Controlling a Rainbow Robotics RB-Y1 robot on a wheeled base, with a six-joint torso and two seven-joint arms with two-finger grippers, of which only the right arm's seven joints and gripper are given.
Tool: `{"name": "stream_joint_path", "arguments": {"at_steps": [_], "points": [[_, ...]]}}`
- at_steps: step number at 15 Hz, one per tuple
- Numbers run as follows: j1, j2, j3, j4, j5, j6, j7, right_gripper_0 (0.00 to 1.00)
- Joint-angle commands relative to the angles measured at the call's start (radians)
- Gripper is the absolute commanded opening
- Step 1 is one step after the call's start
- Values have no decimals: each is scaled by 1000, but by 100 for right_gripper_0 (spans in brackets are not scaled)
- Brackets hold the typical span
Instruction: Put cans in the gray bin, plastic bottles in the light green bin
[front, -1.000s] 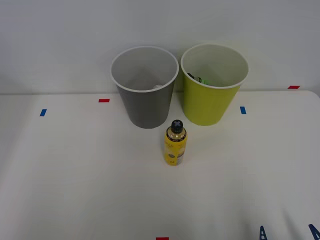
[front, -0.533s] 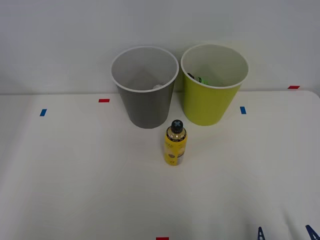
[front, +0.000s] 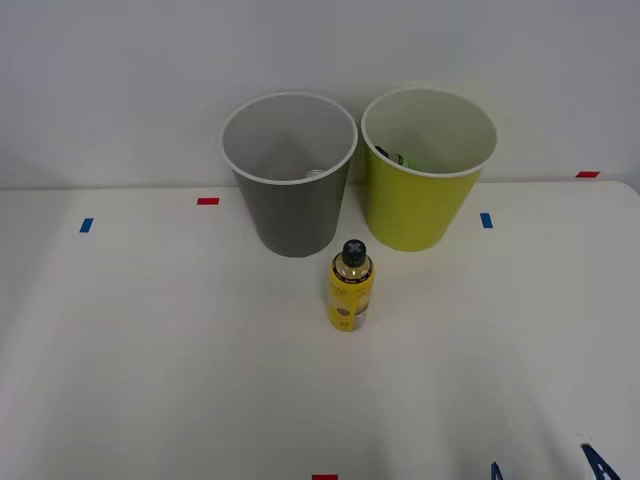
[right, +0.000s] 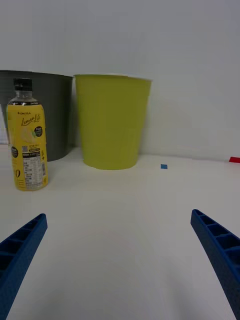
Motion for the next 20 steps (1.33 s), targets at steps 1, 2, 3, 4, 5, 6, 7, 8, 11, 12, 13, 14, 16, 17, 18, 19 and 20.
{"name": "stream_joint_path", "arguments": {"at_steps": [1,2,3,4,5,6,7,8,11,12,13,14,16,17,18,19,20], "points": [[-17,-44,46,0,-14,-1,18,100],[-24,-53,59,0,-14,-1,18,100],[-37,-64,79,0,-26,-1,14,100],[-49,-73,89,0,-31,-1,12,100],[-64,-84,108,0,-36,1,11,100],[-75,-96,131,0,-49,2,9,100],[-84,-114,165,0,-72,2,15,100],[-90,-128,186,-1,-92,2,15,100],[-110,-176,197,-58,-88,76,29,100],[-118,-202,204,-92,-91,107,29,100],[-133,-234,217,-127,-95,137,23,100],[-155,-276,244,-159,-125,185,29,100],[-201,-325,290,-184,-155,232,37,100],[-241,-343,333,-184,-197,242,43,100],[-262,-349,365,-184,-235,255,48,100],[-299,-352,413,-184,-287,262,61,100],[-328,-351,441,-184,-329,262,81,100]]}}
